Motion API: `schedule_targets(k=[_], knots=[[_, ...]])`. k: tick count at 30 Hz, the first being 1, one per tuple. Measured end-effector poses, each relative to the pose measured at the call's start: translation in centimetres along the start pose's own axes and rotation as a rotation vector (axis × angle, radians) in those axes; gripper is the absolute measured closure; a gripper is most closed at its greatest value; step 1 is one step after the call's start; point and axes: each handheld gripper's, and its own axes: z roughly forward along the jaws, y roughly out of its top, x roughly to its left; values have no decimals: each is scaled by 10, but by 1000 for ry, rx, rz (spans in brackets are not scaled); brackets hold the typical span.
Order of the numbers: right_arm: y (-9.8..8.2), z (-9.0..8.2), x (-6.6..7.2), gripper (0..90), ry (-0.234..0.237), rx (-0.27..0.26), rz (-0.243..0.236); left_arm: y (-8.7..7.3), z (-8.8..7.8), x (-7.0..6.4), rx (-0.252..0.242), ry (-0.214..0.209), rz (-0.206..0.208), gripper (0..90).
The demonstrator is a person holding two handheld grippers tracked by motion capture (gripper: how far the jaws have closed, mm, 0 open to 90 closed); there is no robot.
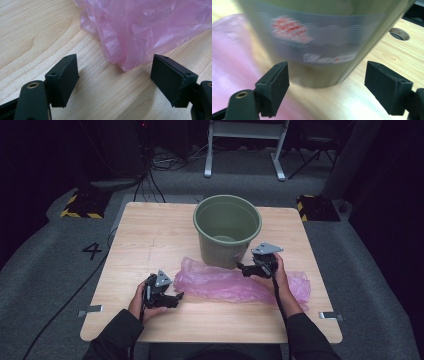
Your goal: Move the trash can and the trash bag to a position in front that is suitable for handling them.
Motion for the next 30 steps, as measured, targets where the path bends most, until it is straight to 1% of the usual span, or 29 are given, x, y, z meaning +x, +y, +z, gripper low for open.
schedule_targets(k=[1, 2, 3, 5, 6, 7, 8, 9, 10, 11, 13, 14, 15, 16, 17, 18, 19, 20, 22, 24, 25, 26, 27, 28, 30], knots=[[-2, -5, 3, 197, 20, -2, -6, 0, 0, 0, 0, 0, 0, 218], [-2, -5, 3, 197, 20, -2, -6, 0, 0, 0, 1, -1, 5, 218], [-8, -16, 11, 190, 65, 17, -43, 0, 0, 0, 0, -2, 8, 211], [-16, -27, 21, 179, 103, 35, -85, 0, 1, 1, -2, 1, 7, 196], [-16, -27, 21, 179, 103, 35, -85, 0, 1, 0, -4, -1, 1, 196], [-27, -36, 29, 173, 149, 63, -122, 0, 1, 1, -2, 1, -3, 181], [-32, -38, 32, 175, 157, 70, -133, 0, 2, 1, 4, 4, -2, 169], [-32, -38, 32, 175, 157, 70, -133, 0, 2, 1, 4, 4, -2, 156], [-38, -39, 34, 178, 165, 75, -132, 1, 2, 2, 8, 3, -3, 156], [-50, -35, 36, 188, 158, 121, -137, 1, 2, 2, 8, 5, -5, 147], [-52, -33, 36, 196, 155, 130, -134, 2, 3, 3, 5, 10, -7, 144], [-55, -29, 33, 201, 154, 134, -108, 2, 4, 3, 9, 10, -15, 140], [-59, -22, 28, 198, 131, 137, -86, 5, 7, 5, 12, 12, -8, 128], [-59, -22, 28, 198, 131, 137, -86, 5, 7, 5, 12, 12, -8, 124], [-60, -19, 25, 195, 122, 139, -77, 8, 10, 6, 8, 18, -12, 124], [-62, -14, 19, 193, 141, 132, -43, 12, 14, 8, 12, 17, -13, 122], [-62, -14, 19, 193, 141, 132, -43, 12, 14, 8, 12, 17, -13, 120], [-62, -13, 17, 194, 124, 135, -48, 17, 18, 8, 13, 17, -15, 119], [-62, -12, 16, 175, 123, 134, -37, 19, 22, 8, 11, 13, -15, 119], [-62, -11, 15, 180, 116, 139, -46, 21, 23, 8, 11, 13, -15, 119], [-63, -8, 13, 160, 96, 156, -45, 24, 26, 8, 12, 12, -14, 117], [-64, -6, 11, 150, 102, 155, -33, 25, 28, 8, 11, 11, -12, 117], [-64, -6, 11, 150, 102, 155, -33, 25, 28, 8, 11, 11, -12, 118], [-63, -3, 6, 146, 115, 157, -18, 28, 31, 9, 13, -1, -1, 118], [-63, -2, 4, 140, 111, 156, -15, 30, 33, 10, 13, -4, 3, 117]])
